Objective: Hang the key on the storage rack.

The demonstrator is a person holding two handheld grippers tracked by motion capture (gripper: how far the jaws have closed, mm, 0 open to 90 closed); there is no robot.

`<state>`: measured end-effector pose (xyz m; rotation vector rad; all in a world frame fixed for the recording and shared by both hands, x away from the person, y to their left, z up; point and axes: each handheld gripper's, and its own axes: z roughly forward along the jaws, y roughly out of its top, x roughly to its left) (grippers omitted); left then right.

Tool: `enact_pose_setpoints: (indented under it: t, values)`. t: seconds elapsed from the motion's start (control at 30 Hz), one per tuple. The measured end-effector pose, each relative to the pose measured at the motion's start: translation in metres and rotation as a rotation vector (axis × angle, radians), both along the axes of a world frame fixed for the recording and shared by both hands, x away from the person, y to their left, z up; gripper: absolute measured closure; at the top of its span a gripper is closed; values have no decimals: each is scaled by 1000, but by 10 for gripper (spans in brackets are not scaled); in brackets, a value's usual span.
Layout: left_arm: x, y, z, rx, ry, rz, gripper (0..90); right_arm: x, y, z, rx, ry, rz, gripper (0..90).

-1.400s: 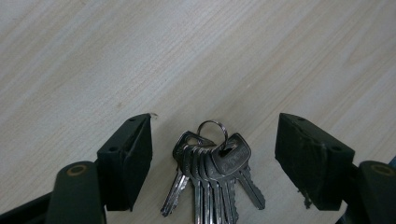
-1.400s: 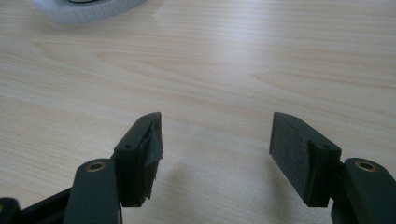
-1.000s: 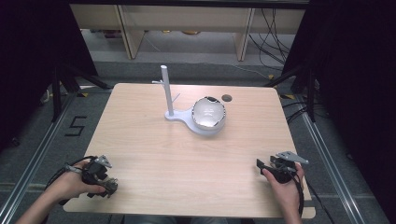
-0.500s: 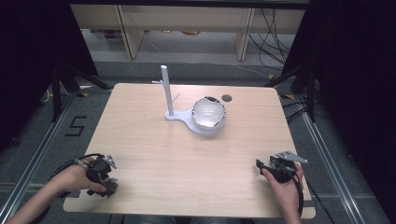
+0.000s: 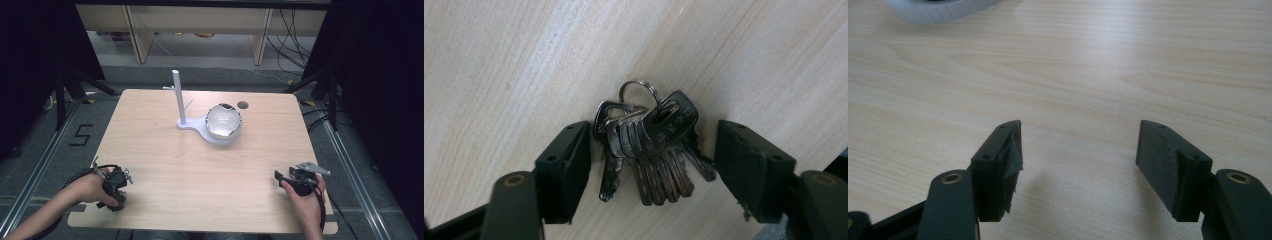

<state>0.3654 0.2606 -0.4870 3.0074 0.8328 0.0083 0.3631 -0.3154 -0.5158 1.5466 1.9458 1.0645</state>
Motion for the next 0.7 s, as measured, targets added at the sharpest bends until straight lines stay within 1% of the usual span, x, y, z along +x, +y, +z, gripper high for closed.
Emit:
enact_pose_setpoints:
  t: [0.1,0.13,0.17,0.2,0.23,0.27,0.3,0.33,0.37,0.4,0.43,0.47,0.57,0.6,0.63,0.67,0.7]
  values:
    - [0,0,0,-4,-2,6,348,0,0,0,0,1,-1,360]
    - [-1,1,1,1,1,12,373,1,0,-1,5,-5,0,360]
    - [-1,1,2,-1,1,17,391,1,0,-1,2,-10,3,360]
    - [-1,2,2,-2,0,20,406,1,0,-1,-6,1,7,359]
    - [-1,2,2,-2,0,20,422,1,0,-1,-6,1,7,359]
    - [-1,2,2,-2,1,25,422,1,0,-1,-20,-2,12,359]
    - [-1,3,3,-2,-1,27,446,2,1,-1,-21,-1,-8,359]
    - [-1,3,3,-2,1,48,464,1,1,-1,-16,2,-1,359]
    - [-1,3,3,-2,1,48,474,1,1,-1,-16,2,-1,359]
    - [-1,3,3,0,2,67,490,1,0,-1,-20,-5,9,359]
    - [-1,3,3,0,2,67,508,1,0,-1,-20,-5,9,359]
    - [-2,2,3,1,0,70,536,1,0,0,-8,1,10,359]
    - [-3,1,4,5,4,74,587,1,0,0,-10,2,11,359]
    - [-3,1,4,10,7,72,587,1,0,0,-9,2,11,359]
    - [-4,1,4,14,9,72,614,1,0,-1,-17,-3,10,359]
    - [-4,1,4,13,6,69,661,1,0,0,-10,4,7,359]
    - [-4,1,4,13,6,69,668,1,0,0,-10,4,7,359]
